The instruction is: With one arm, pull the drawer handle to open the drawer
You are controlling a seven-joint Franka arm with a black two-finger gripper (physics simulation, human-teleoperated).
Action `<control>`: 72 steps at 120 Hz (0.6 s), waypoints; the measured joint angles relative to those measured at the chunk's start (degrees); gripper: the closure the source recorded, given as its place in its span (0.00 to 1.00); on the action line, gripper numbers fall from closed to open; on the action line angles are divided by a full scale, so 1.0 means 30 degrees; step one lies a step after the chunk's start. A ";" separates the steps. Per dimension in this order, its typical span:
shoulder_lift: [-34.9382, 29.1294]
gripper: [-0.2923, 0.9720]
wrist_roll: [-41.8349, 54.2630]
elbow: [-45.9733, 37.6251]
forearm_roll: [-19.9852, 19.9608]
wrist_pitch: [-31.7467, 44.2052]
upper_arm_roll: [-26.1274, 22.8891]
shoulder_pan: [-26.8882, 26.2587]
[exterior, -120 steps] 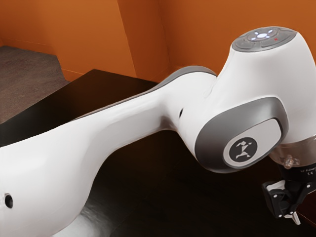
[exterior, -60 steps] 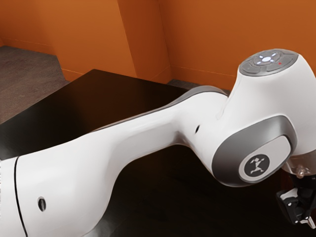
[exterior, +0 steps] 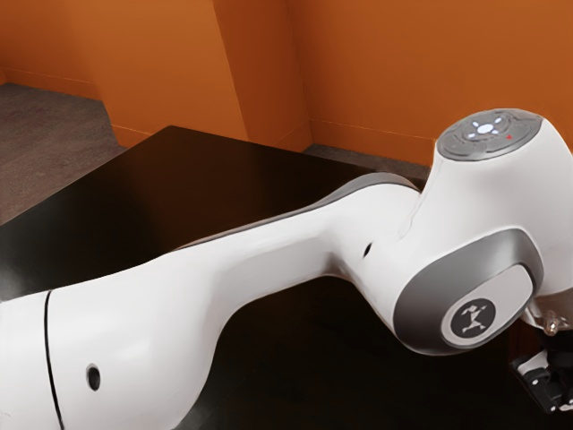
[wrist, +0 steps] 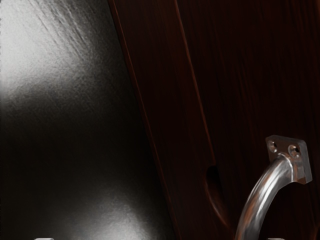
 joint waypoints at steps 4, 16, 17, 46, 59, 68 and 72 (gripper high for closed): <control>-0.0002 0.35 0.0006 -0.0105 -0.0019 0.0087 -0.0046 0.0016; -0.0001 0.36 0.0023 -0.0216 -0.0054 0.0277 -0.0101 0.0012; -0.0001 0.36 0.0024 -0.0219 -0.0055 0.0289 -0.0103 0.0015; -0.0135 0.41 0.0030 -0.0705 -0.0057 0.0620 -0.0126 -0.0013; -0.0186 0.44 0.0018 -0.0870 -0.0052 0.0745 -0.0126 -0.0044; -0.0471 0.46 -0.0005 -0.1439 -0.0046 0.0809 -0.0120 -0.0165; -0.0698 0.47 -0.0020 -0.1783 -0.0045 0.0854 -0.0105 -0.0284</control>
